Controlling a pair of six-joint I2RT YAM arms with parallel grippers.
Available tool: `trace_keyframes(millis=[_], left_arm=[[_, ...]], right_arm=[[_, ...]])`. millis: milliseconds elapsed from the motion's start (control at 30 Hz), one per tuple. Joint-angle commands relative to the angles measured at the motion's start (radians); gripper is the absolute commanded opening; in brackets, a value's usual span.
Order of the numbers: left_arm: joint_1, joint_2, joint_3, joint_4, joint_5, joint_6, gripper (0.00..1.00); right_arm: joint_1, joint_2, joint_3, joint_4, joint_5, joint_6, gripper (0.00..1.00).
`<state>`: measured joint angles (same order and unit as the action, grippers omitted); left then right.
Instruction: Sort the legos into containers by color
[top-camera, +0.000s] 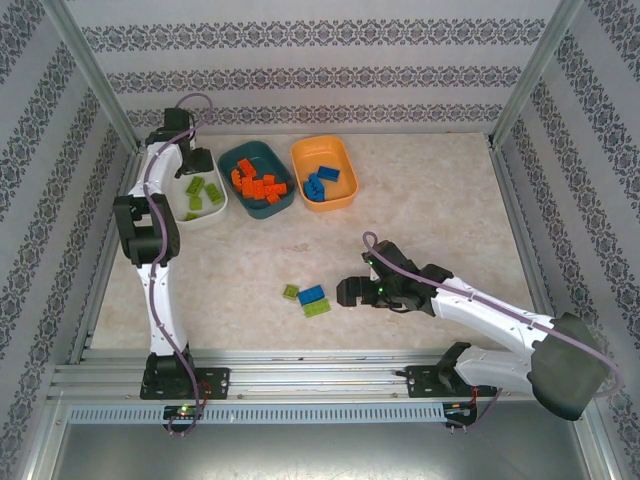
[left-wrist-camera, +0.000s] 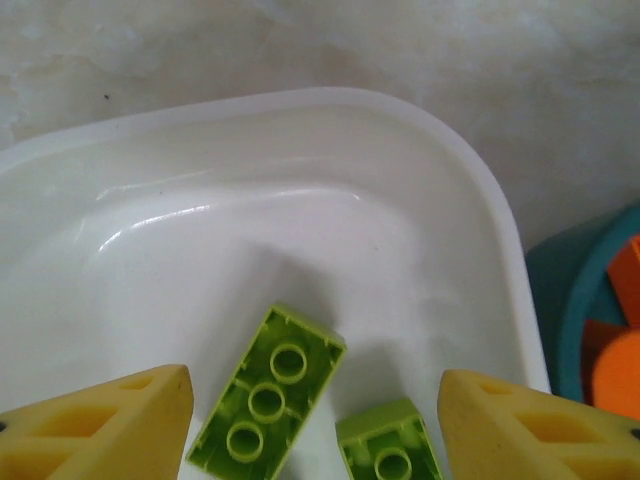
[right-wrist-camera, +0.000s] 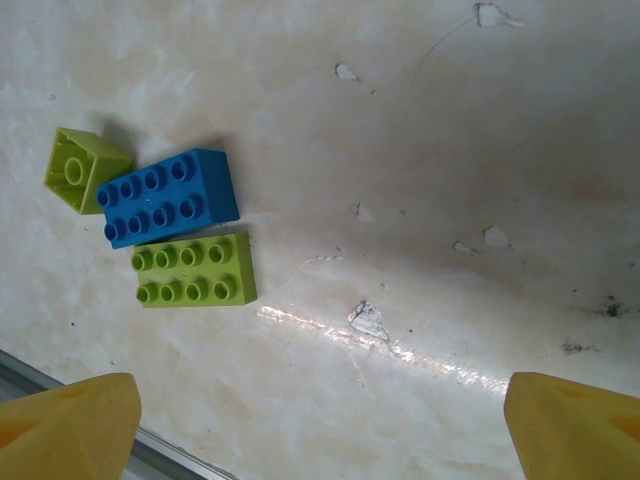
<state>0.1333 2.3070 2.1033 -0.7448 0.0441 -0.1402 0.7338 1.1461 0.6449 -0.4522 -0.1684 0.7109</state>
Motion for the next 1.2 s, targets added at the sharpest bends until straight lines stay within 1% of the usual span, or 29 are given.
trace_keyframes(millis=[0, 133, 233, 300, 367, 500, 600, 800, 1000, 1167], left_arm=[[0.019, -0.201, -0.113, 0.085, 0.052, -0.069, 0.7], [0.005, -0.38, -0.271, 0.183, 0.116, -0.116, 0.77], [-0.025, -0.48, -0.337, 0.18, 0.15, -0.126, 0.82], [-0.048, -0.541, -0.374, 0.17, 0.176, -0.13, 0.84], [-0.083, -0.602, -0.411, 0.159, 0.195, -0.123, 0.9], [-0.192, -0.736, -0.512, 0.136, 0.197, -0.093, 1.0], [-0.274, -0.835, -0.613, 0.131, 0.206, -0.1, 1.0], [-0.408, -0.992, -0.851, 0.099, 0.28, -0.158, 1.0], [-0.548, -1.169, -1.106, 0.166, 0.268, -0.28, 1.0], [-0.682, -1.235, -1.204, 0.196, 0.218, -0.347, 1.0]], right_arm=[[0.017, -0.014, 0.019, 0.013, 0.033, 0.015, 0.98], [0.017, -0.024, 0.016, 0.008, 0.025, 0.017, 0.98], [0.018, -0.04, 0.015, 0.007, 0.023, 0.015, 0.98], [0.019, -0.053, 0.019, 0.002, 0.024, 0.008, 0.98], [0.019, -0.069, 0.028, -0.012, 0.031, -0.001, 0.98], [0.016, -0.121, 0.029, -0.039, 0.046, -0.015, 0.98], [0.013, -0.165, 0.019, -0.055, 0.052, -0.015, 0.98], [0.005, -0.231, 0.004, -0.098, 0.044, 0.023, 0.98], [0.007, -0.302, 0.002, -0.162, 0.026, 0.059, 0.98], [0.018, -0.329, -0.008, -0.216, 0.02, 0.085, 0.98]])
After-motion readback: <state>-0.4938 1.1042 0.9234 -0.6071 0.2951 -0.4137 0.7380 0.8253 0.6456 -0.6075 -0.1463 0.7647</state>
